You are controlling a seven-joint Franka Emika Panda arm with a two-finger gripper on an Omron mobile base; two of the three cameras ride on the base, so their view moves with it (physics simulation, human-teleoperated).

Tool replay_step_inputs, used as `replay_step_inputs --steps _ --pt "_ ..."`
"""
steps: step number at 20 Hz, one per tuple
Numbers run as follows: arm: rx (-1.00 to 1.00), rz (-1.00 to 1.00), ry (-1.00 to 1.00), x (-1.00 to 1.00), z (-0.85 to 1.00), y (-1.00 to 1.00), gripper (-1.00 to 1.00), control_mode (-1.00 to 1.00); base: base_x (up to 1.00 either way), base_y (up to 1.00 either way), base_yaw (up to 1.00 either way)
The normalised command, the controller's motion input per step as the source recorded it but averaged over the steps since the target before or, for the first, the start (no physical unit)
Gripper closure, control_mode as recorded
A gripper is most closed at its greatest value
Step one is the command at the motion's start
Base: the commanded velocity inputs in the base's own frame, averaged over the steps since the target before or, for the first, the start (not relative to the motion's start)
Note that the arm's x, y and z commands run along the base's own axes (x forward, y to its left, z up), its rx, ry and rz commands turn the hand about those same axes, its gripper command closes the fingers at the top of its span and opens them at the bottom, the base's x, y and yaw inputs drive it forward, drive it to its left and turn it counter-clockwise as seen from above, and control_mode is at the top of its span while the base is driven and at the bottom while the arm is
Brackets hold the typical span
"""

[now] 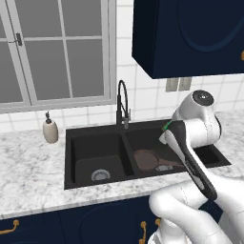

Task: Pick the pan and sponge and place them into the sink. Then turn on the water.

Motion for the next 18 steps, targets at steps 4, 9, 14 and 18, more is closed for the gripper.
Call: replay_step_inputs --steps 4,9,14,18 --pt "0.45 -0.49 0.23 0.27 0.0 -0.84 1.0 -1.0 0.0 0.0 0.0" --pt "0.53 -0.3 0.19 0.23 -0.07 -0.74 1.0 -1.0 0.0 0.0 0.0" --pt "0.48 -0.19 0.12 0.29 -0.38 -0.41 1.0 -1.0 0.0 0.0 0.0" --pt "0.33 -0.1 0.12 0.45 -0.47 -0.03 1.0 -1.0 0.0 0.0 0.0"
